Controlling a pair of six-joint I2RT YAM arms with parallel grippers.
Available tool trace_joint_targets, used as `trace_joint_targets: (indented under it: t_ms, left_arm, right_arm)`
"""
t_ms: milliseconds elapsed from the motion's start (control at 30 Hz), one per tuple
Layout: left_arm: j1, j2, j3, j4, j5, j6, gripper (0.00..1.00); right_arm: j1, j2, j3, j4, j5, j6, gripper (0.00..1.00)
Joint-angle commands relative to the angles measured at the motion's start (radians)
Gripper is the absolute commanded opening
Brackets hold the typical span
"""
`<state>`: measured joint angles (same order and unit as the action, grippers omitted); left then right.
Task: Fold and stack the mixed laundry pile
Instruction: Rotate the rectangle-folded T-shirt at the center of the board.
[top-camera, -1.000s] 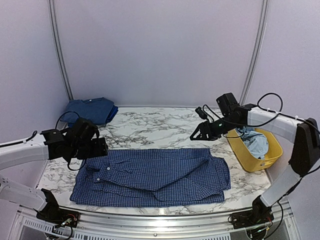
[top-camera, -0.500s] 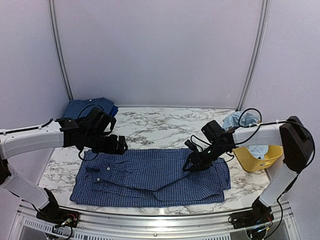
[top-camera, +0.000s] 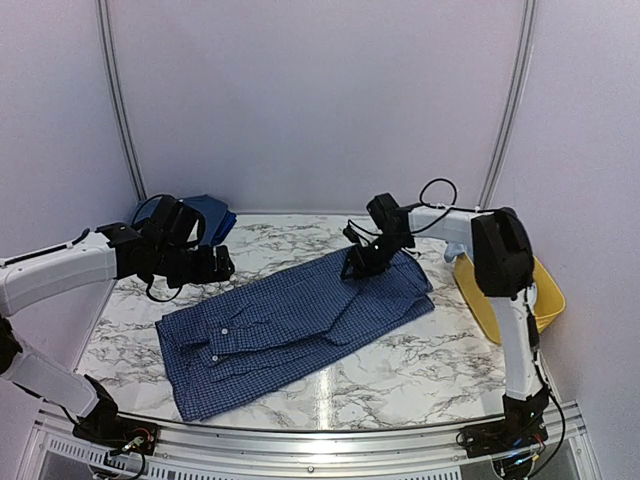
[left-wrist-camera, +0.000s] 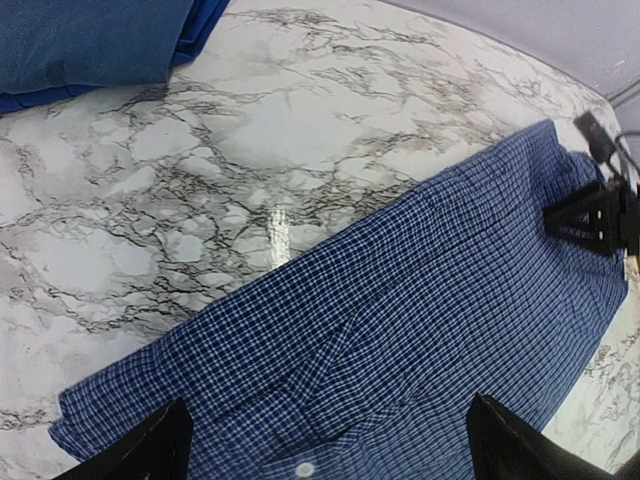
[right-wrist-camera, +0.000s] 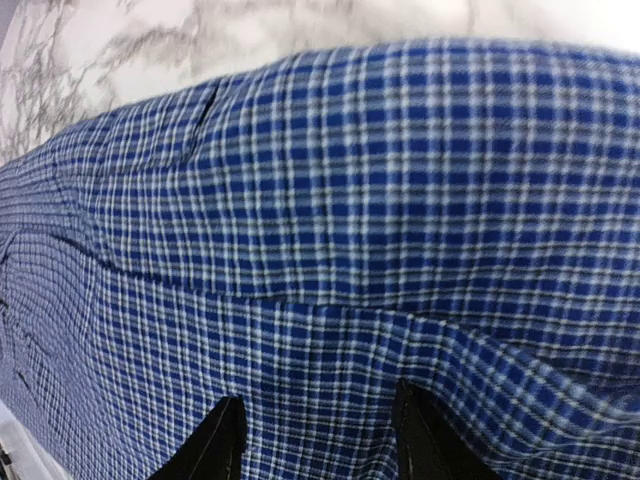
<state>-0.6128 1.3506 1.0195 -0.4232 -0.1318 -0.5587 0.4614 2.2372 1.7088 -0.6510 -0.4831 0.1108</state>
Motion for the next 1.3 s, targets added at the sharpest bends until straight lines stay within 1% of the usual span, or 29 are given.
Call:
trace_joint_targets:
  t_ms: [0,33,67,100,133,200,267,367,400,433,533,567,667,800,900,967,1067,1133,1200,1267]
  left_arm:
    - [0.021,0.009,0.017,0.006,-0.002,0.092,0.99]
    - [0.021,0.029,0.034,-0.002,0.001,0.122,0.99]
    - [0.021,0.054,0.055,-0.011,0.014,0.157,0.99]
    - [0.020,0.086,0.080,-0.024,0.032,0.194,0.99]
    - [0.017,0.122,0.110,-0.047,0.041,0.230,0.99]
    - [0.015,0.199,0.170,-0.089,0.068,0.291,0.99]
    - [0.013,0.282,0.234,-0.138,0.083,0.352,0.99]
    - [0.008,0.382,0.300,-0.191,0.097,0.412,0.99]
    - [0.007,0.406,0.315,-0.199,0.106,0.426,0.97]
    - [0.005,0.432,0.328,-0.206,0.116,0.440,0.94]
    - [-0.003,0.508,0.361,-0.238,0.092,0.460,0.79]
    - [-0.006,0.537,0.366,-0.249,0.081,0.463,0.72]
    - [-0.017,0.586,0.347,-0.257,0.077,0.457,0.60]
    - [-0.052,0.592,0.262,-0.261,0.059,0.408,0.46]
    - [-0.101,0.563,0.175,-0.260,0.058,0.334,0.39]
    - [-0.144,0.535,0.125,-0.256,0.082,0.257,0.37]
    - [-0.236,0.487,0.088,-0.221,0.187,0.126,0.38]
    - [-0.312,0.447,0.104,-0.190,0.236,0.056,0.42]
    - [-0.332,0.407,0.116,-0.161,0.259,-0.009,0.48]
    - [-0.322,0.363,0.127,-0.151,0.242,-0.040,0.50]
  right_arm:
    - [0.007,0.166,0.505,-0.266,0.123,-0.107,0.49]
    - [0.004,0.162,0.568,-0.290,0.115,-0.101,0.50]
    - [0.002,0.136,0.580,-0.297,0.095,-0.091,0.50]
    - [0.000,0.095,0.545,-0.286,0.084,-0.080,0.50]
    - [-0.001,0.040,0.481,-0.259,0.073,-0.067,0.50]
    - [-0.001,-0.073,0.306,-0.178,0.071,-0.035,0.50]
    - [-0.003,-0.169,0.119,-0.131,0.061,0.017,0.50]
    - [-0.004,-0.272,-0.081,-0.075,0.048,0.083,0.48]
    - [-0.004,-0.296,-0.142,-0.048,0.045,0.105,0.47]
    - [-0.004,-0.315,-0.203,-0.019,0.043,0.131,0.47]
    - [-0.006,-0.331,-0.325,0.054,0.035,0.188,0.43]
    - [-0.007,-0.322,-0.354,0.079,0.043,0.199,0.43]
    - [-0.020,-0.267,-0.389,0.123,0.066,0.208,0.40]
    - [-0.040,-0.168,-0.322,0.116,0.099,0.166,0.35]
    - [-0.050,-0.073,-0.213,0.083,0.123,0.121,0.31]
    - [-0.050,0.003,-0.102,0.056,0.129,0.088,0.29]
    - [-0.049,0.140,0.133,-0.003,0.120,0.043,0.27]
    - [-0.047,0.241,0.324,-0.053,0.093,0.015,0.27]
    - [-0.046,0.305,0.509,-0.116,0.067,-0.003,0.27]
    - [-0.046,0.308,0.613,-0.154,0.043,-0.008,0.28]
